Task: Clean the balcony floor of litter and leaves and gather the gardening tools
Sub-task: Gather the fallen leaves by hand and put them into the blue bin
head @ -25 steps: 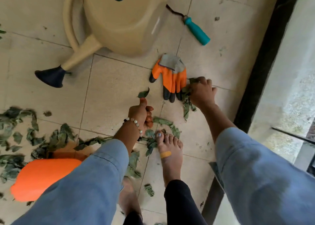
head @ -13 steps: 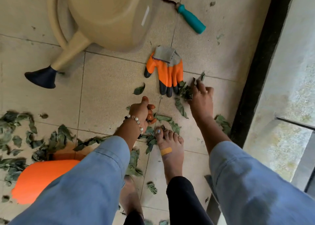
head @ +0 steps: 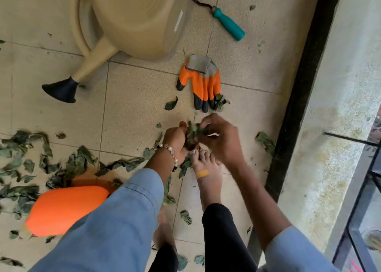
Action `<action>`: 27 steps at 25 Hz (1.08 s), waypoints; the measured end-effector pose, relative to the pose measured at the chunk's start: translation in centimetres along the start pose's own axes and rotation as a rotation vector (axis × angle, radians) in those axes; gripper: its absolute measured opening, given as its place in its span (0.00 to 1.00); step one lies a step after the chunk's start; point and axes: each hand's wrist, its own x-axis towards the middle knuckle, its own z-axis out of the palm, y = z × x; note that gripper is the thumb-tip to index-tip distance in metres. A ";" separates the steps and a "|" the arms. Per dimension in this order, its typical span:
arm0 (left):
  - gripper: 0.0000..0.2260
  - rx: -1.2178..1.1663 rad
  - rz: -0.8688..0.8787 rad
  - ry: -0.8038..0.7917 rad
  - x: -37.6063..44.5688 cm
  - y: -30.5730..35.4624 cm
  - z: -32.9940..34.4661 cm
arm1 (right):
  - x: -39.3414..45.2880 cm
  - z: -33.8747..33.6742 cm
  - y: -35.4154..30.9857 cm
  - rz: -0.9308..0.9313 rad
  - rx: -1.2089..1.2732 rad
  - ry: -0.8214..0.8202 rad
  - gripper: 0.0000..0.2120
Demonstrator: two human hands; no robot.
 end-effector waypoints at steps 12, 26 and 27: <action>0.16 -0.332 -0.036 0.195 -1.3 -0.7 -8.0 | 3.4 3.1 -1.8 -0.257 -0.270 -0.288 0.08; 0.20 -0.411 -0.131 0.173 1.5 -1.9 -17.1 | 6.3 16.7 3.4 -0.659 -1.105 -0.299 0.15; 0.20 -0.411 -0.126 0.179 1.6 -2.2 -17.1 | 6.0 16.8 3.8 -0.746 -1.148 -0.279 0.08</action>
